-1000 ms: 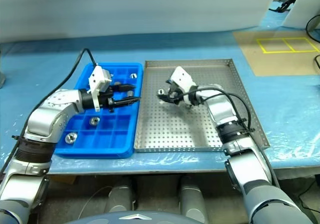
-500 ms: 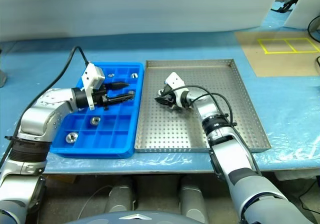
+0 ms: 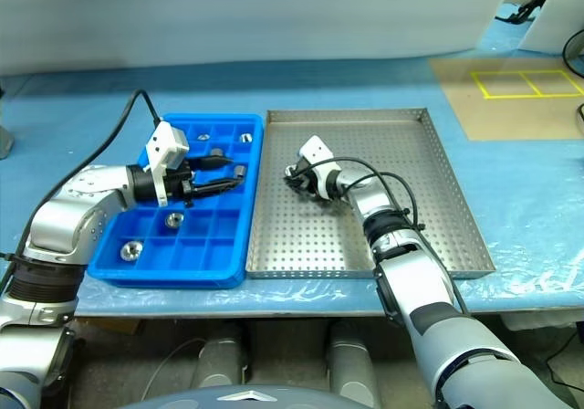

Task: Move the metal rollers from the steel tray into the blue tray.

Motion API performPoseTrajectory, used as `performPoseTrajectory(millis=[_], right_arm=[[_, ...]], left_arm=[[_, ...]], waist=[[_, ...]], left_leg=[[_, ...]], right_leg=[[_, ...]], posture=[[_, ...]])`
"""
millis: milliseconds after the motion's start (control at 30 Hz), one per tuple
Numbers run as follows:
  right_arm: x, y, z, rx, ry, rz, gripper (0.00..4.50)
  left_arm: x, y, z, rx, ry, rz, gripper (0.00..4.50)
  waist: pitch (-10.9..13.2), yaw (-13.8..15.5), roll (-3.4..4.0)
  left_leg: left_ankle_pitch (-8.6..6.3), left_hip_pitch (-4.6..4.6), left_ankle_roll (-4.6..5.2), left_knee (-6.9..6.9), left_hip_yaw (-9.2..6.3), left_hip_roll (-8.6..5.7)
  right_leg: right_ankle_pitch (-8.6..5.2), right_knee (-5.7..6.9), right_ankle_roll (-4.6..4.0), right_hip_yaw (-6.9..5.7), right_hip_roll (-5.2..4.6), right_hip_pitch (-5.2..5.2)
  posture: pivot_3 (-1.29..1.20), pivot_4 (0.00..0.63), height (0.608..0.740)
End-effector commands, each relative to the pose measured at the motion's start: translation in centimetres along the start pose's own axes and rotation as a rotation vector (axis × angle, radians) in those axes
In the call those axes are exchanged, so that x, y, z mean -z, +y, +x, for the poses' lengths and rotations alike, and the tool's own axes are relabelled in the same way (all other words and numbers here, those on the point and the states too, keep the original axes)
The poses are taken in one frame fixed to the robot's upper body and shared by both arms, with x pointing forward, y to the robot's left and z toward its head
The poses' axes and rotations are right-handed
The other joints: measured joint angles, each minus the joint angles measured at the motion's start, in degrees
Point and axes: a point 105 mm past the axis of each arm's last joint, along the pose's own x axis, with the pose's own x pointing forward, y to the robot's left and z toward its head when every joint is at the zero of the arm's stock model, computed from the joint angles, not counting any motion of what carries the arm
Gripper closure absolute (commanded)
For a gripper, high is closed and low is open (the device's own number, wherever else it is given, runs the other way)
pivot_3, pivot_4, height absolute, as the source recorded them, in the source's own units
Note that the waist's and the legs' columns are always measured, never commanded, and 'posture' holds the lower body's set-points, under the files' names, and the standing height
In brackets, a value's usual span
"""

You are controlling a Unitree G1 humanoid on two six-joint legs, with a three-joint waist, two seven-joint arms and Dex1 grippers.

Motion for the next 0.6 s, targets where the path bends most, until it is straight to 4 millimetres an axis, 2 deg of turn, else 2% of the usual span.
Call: performPoseTrajectory(millis=[33,167,267,333,400,467,600], right_arm=[[-2.4,-0.6,-0.2,0.008,-0.072,-0.042,2.87],[-5.5,1.1,-0.5,-0.106,-0.149,-0.105,2.87],[-9.8,4.7,-1.1,-0.273,-0.272,-0.183,2.87],[-11.5,6.7,-1.3,-0.337,-0.315,-0.229,2.87],[-11.9,8.3,-0.9,-0.392,-0.322,-0.235,2.87],[-11.6,9.6,-0.1,-0.441,-0.301,-0.238,2.87],[-9.9,10.5,1.4,-0.465,-0.241,-0.241,2.87]], left_arm=[[-1.2,0.2,-0.8,-0.017,-0.033,0.038,1.80],[-1.0,0.5,-2.3,-0.052,-0.012,0.054,1.80],[-0.7,2.6,-5.1,-0.156,0.032,0.069,1.80],[-0.7,3.3,-6.6,-0.203,0.053,0.074,1.80],[-0.6,3.3,-7.5,-0.227,0.069,0.078,1.80],[-0.6,3.1,-8.3,-0.251,0.077,0.074,1.80],[-0.3,2.4,-8.9,-0.282,0.084,0.063,1.80]], waist=[[0.00,-0.01,0.00],[0.02,-0.21,0.01],[0.03,-0.12,0.00],[0.03,-0.12,0.00],[0.03,0.16,0.00],[0.03,0.42,0.00],[0.04,1.67,-0.04]], left_leg=[[0.00,0.00,0.00,0.00,0.00,0.00],[0.00,-0.05,0.00,-0.01,0.01,0.03],[0.00,-0.05,-0.01,-0.05,0.01,0.10],[0.00,-0.04,-0.02,-0.08,0.01,0.19],[0.01,-0.01,-0.05,-0.12,0.01,0.32],[0.01,0.05,-0.07,-0.22,0.01,0.32],[0.02,-0.04,-0.08,-0.26,0.00,0.34]], right_leg=[[0.00,0.00,0.00,0.00,0.00,0.00],[-0.01,0.00,-0.01,0.00,0.02,-0.08],[-0.05,0.01,-0.07,-0.07,0.05,-0.09],[-0.07,-0.01,-0.10,-0.08,0.17,-0.10],[-0.12,-0.04,-0.18,-0.14,0.27,-0.08],[-0.16,-0.07,-0.22,-0.17,0.25,-0.02],[-0.16,-0.14,-0.22,-0.25,0.21,-0.03]], posture=[[-0.04,0.150,0.740],[-0.03,0.150,0.740],[0.01,0.150,0.740],[0.02,0.150,0.740],[0.06,0.150,0.740],[0.09,0.150,0.740],[0.15,0.150,0.740]])
